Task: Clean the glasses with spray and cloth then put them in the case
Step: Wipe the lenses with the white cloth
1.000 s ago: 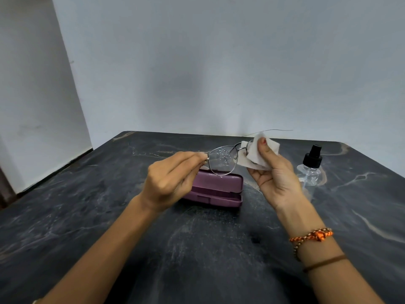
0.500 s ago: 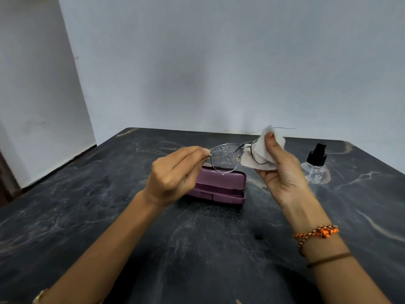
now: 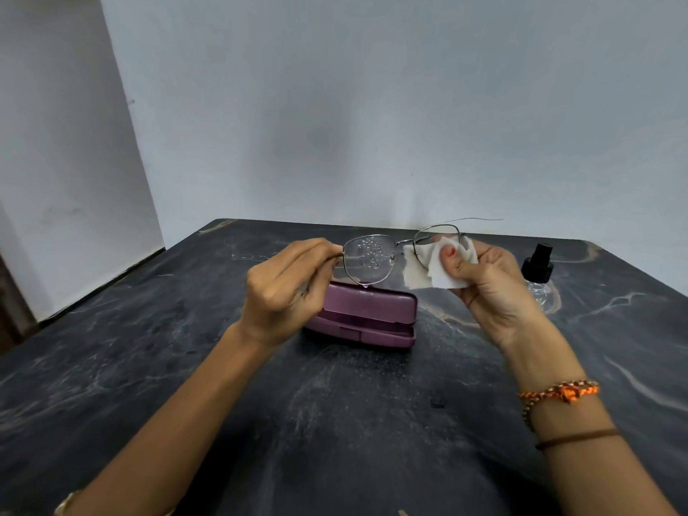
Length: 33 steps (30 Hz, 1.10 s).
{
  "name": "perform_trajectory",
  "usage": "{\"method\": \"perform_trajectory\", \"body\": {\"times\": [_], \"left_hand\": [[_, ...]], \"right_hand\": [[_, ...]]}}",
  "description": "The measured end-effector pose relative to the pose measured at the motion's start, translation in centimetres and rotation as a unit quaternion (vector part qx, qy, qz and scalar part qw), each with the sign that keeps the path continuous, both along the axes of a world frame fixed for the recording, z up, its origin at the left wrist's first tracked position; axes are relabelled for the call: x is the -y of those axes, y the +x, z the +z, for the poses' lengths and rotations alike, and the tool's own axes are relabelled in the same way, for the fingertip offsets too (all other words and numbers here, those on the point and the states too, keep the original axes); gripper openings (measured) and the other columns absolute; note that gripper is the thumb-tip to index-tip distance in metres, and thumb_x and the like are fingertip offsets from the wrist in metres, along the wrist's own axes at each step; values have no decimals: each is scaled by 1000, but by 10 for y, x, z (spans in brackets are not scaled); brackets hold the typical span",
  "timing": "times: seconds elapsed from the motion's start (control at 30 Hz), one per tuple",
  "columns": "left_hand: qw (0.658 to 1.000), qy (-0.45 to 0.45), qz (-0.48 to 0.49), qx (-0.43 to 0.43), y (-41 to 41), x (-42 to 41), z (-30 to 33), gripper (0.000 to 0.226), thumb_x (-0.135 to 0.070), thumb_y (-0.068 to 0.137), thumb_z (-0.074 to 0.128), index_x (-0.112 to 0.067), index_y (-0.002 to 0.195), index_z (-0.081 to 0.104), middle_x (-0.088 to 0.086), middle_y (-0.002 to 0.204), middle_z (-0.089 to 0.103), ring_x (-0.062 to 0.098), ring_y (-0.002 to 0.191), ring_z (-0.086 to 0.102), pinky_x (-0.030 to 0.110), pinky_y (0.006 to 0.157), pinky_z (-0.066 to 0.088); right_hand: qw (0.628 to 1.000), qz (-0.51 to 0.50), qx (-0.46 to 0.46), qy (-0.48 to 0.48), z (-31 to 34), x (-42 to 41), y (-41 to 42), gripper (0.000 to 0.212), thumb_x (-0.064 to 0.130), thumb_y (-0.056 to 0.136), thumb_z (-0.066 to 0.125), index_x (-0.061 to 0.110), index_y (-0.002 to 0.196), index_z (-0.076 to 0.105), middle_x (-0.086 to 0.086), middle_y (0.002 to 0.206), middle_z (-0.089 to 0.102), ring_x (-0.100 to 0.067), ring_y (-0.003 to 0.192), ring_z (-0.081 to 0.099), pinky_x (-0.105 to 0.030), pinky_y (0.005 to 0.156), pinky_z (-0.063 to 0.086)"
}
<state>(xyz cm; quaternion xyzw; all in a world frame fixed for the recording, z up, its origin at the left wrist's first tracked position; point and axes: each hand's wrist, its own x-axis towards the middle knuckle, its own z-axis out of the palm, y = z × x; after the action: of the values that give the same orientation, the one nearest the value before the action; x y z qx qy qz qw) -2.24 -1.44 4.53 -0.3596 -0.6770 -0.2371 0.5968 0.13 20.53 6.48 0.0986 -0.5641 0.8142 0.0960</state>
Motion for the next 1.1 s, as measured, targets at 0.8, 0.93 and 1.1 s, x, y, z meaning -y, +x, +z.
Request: {"method": "perform_trajectory", "body": {"times": [0.8, 0.93, 1.1], "left_hand": [[997, -32, -62, 18, 1, -6, -3, 7, 1, 73, 68, 6, 71, 71, 12, 69, 71, 13, 72, 61, 18, 67, 52], [997, -16, -64, 27, 3, -7, -3, 8, 1, 75, 67, 6, 70, 72, 10, 67, 71, 12, 70, 62, 18, 64, 52], [993, 68, -68, 63, 4, -6, 1, 6, 2, 74, 69, 6, 72, 71, 6, 71, 69, 10, 72, 61, 9, 70, 50]], "right_hand": [[960, -115, 50, -249, -1, 13, -3, 2, 9, 79, 62, 9, 77, 61, 1, 57, 72, -10, 57, 70, -30, 55, 59], [958, -115, 54, -259, -1, 14, -3, 3, 12, 82, 61, 9, 80, 61, 0, 58, 72, -11, 57, 70, -33, 61, 58], [943, -111, 49, -310, 2, 15, -3, 8, 14, 85, 57, 9, 80, 58, 1, 56, 72, -11, 55, 69, -31, 54, 59]]}}
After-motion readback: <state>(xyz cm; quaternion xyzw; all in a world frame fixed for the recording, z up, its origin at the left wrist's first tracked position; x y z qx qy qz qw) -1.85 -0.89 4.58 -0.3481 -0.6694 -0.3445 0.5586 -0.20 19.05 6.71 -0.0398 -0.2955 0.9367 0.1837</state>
